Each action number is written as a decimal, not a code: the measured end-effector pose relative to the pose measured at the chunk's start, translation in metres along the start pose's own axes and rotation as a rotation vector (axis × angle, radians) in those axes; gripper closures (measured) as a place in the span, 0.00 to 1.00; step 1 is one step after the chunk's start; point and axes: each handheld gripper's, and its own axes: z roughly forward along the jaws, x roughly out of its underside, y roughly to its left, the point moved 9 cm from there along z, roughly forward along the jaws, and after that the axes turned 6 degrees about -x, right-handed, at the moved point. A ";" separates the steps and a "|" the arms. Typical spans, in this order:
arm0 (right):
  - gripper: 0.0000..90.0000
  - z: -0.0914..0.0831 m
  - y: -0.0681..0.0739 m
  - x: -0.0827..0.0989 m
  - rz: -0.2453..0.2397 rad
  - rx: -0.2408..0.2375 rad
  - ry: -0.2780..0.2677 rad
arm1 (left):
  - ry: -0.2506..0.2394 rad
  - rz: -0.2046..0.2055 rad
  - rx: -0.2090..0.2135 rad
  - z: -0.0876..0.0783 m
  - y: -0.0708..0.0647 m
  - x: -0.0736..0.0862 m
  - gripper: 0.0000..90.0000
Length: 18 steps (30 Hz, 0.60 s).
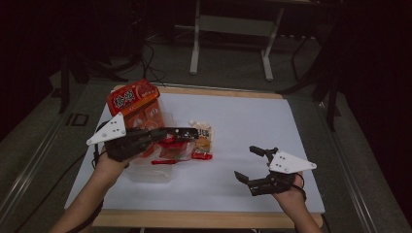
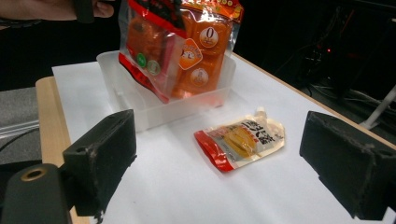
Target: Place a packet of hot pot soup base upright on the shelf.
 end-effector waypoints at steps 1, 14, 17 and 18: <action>0.12 0.000 0.000 0.000 0.006 -0.003 -0.002 | 0.000 -0.003 0.003 -0.002 0.002 0.002 0.98; 0.12 0.002 -0.002 0.007 0.039 -0.010 0.006 | 0.018 -0.003 -0.029 -0.016 0.022 0.021 0.98; 0.12 0.003 -0.002 0.006 0.044 -0.016 0.008 | 0.026 0.002 -0.035 -0.019 0.025 0.024 0.98; 0.12 0.003 -0.002 0.006 0.043 -0.016 0.008 | 0.025 0.005 -0.043 -0.021 0.027 0.025 0.98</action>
